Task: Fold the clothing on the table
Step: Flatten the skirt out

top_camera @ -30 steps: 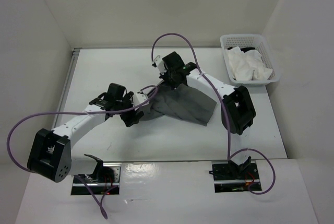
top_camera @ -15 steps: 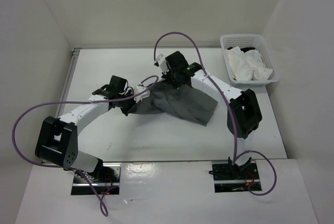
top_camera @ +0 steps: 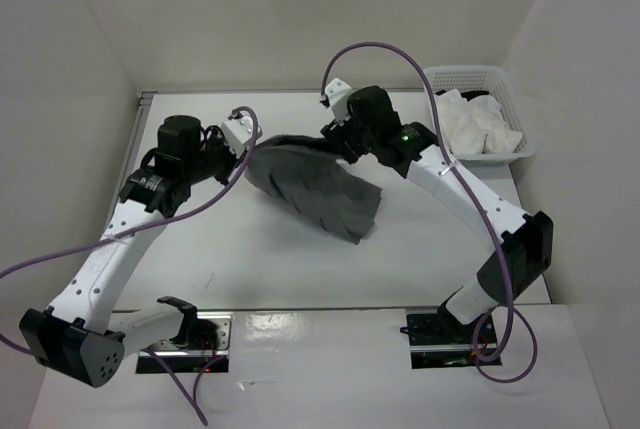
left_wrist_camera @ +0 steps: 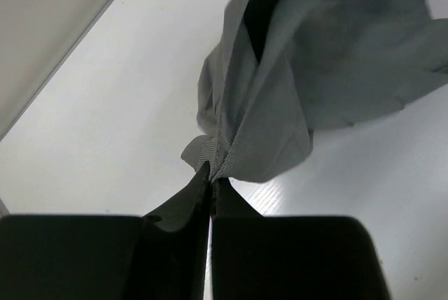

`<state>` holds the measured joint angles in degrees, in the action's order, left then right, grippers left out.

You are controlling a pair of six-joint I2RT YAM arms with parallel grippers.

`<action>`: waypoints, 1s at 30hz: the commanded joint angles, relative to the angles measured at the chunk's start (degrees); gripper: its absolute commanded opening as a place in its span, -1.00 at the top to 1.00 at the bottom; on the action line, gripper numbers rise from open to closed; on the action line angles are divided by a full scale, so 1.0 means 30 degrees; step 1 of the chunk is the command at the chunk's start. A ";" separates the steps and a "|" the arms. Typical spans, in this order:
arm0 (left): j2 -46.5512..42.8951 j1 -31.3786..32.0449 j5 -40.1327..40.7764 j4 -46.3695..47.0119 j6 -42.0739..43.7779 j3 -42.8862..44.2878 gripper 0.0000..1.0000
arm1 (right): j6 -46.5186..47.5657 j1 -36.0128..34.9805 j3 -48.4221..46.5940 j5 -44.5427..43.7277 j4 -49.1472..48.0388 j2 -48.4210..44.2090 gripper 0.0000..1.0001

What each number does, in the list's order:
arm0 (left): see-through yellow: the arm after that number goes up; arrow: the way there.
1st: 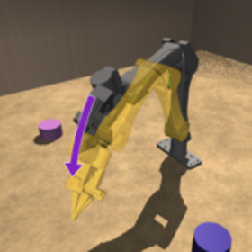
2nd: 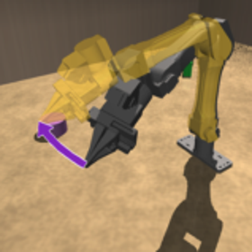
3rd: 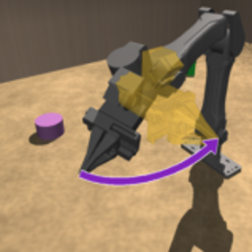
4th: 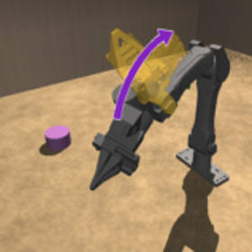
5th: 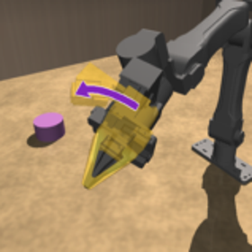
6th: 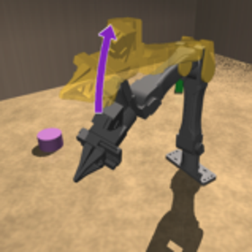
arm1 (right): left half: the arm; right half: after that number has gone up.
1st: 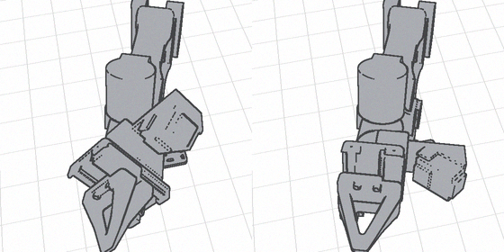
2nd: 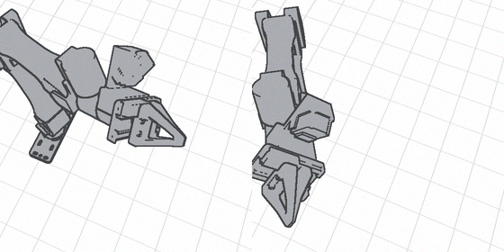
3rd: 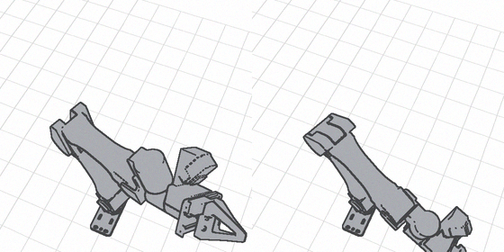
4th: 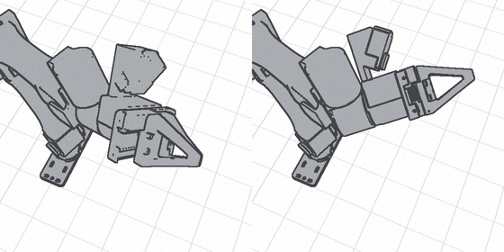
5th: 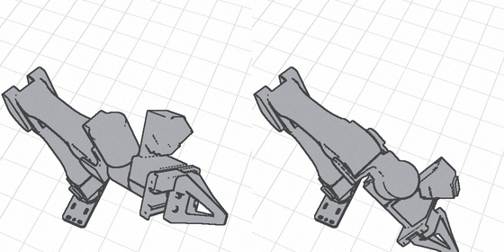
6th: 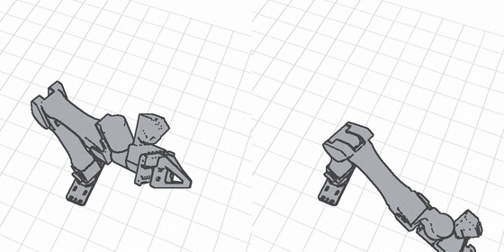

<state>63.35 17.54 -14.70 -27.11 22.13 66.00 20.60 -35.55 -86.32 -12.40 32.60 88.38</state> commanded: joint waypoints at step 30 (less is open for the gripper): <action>-0.0112 -0.1304 0.2497 -0.1157 -0.3011 -0.3454 1.00 | 0.2977 -0.4466 0.6538 0.4108 -0.6205 0.1945 -0.88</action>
<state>64.31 14.76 -7.27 -30.26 15.99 54.33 28.40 -47.31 -66.39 0.01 22.02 93.10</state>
